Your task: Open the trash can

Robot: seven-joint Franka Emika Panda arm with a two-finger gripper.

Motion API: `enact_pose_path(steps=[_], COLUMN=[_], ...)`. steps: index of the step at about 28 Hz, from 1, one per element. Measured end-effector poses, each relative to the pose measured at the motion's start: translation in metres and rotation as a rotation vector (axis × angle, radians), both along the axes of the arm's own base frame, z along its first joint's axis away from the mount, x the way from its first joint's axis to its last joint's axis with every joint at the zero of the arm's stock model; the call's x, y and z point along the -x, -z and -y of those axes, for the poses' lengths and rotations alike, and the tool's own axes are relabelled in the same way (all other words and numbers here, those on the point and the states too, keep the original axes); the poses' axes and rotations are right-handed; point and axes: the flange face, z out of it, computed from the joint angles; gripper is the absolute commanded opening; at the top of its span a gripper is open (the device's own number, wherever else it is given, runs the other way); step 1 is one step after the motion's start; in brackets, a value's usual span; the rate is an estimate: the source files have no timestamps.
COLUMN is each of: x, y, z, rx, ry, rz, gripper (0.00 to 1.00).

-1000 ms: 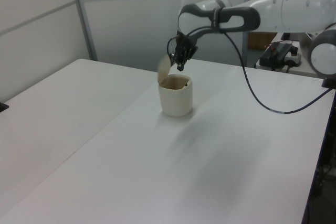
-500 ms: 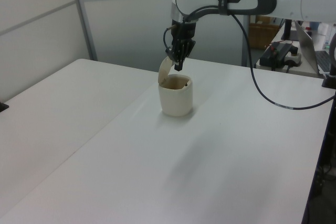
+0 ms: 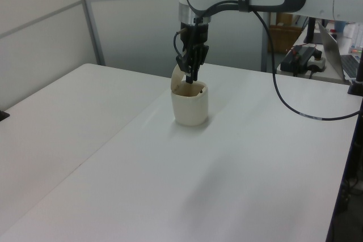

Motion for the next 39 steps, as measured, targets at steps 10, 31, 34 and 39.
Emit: enact_pose_path(steps=[10, 31, 34, 39], x=[0.004, 0.004, 0.005, 0.004], y=[-0.003, -0.002, -0.001, -0.001], z=[0.000, -0.011, -0.013, -0.015], rx=[0.026, 0.114, 0.113, 0.112], ry=[-0.006, -0.050, -0.052, -0.056], rz=[-0.019, -0.037, -0.038, -0.039], gripper=[1.00, 1.00, 1.00, 1.00])
